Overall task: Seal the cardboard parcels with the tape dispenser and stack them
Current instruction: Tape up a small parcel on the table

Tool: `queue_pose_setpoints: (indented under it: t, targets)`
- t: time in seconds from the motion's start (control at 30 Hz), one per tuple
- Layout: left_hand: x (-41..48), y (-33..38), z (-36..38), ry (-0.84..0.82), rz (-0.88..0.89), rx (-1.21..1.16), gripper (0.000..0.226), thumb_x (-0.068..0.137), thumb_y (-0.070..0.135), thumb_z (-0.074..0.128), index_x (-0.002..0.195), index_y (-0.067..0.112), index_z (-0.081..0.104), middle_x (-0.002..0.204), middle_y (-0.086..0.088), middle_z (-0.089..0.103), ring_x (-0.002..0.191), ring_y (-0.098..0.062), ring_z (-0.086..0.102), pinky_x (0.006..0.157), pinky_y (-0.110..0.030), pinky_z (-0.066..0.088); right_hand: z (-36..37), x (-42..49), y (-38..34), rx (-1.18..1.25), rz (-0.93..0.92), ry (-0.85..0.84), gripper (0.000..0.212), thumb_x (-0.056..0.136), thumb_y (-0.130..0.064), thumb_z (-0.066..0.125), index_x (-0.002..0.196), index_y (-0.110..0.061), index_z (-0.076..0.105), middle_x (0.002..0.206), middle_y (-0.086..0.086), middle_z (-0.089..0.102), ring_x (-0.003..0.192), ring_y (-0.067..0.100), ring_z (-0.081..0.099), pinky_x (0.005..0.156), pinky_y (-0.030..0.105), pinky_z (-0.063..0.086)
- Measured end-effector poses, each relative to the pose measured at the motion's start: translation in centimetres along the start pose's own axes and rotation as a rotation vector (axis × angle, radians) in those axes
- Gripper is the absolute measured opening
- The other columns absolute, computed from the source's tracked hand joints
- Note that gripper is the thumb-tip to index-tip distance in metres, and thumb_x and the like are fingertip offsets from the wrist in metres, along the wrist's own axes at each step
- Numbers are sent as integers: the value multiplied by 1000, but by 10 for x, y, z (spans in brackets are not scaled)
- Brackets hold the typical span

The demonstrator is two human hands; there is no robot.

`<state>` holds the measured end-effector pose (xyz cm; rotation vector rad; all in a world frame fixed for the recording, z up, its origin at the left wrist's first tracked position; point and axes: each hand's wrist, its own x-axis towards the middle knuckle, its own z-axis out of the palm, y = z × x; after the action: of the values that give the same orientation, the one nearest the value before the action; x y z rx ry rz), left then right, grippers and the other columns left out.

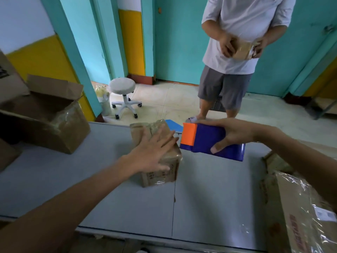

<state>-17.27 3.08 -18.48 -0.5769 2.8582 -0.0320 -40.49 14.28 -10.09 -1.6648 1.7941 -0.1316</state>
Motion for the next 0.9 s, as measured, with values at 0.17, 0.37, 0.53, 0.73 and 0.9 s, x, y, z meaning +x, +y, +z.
queue_pose_setpoints:
  t: [0.17, 0.37, 0.53, 0.73, 0.9]
  targets:
    - [-7, -8, -37, 184, -146, -818, 104, 61, 78, 49, 145, 21, 27, 153, 0, 24, 141, -17, 18, 114, -45, 18, -14, -6, -24, 128, -122, -78, 75, 66, -41, 79, 123, -57, 33, 110, -25, 56, 99, 4, 61, 71, 20, 55]
    - [-33, -12, -46, 257, -318, -1760, 35, 73, 41, 58, 97, 15, 64, 85, -1, 71, 74, -13, 67, 73, -31, 52, -10, 6, -45, 181, -237, -132, 69, 74, -26, 77, 127, -42, 36, 105, -36, 56, 103, 0, 58, 70, 15, 52]
    - [-54, -19, -34, 189, -413, -2050, 20, 79, 20, 59, 93, 6, 63, 73, -3, 70, 60, -11, 66, 53, -24, 53, -7, 17, -64, 157, -302, -174, 71, 71, -32, 72, 128, -46, 33, 108, -33, 55, 105, 2, 57, 74, 17, 53]
    - [-68, -19, -24, 328, -642, -1825, 13, 90, 4, 52, 88, 7, 64, 54, 2, 65, 50, -7, 59, 54, -24, 46, -2, 31, -82, 76, -337, -284, 74, 70, -38, 72, 130, -52, 30, 114, -27, 55, 108, 6, 58, 84, 30, 56]
    - [-87, -14, -5, 519, -696, -1774, 17, 86, 2, 59, 70, 9, 62, 59, 0, 67, 50, -7, 62, 51, -16, 48, 1, 37, -84, -17, -287, -419, 73, 68, -40, 73, 124, -61, 32, 112, -28, 56, 104, 2, 59, 83, 26, 55]
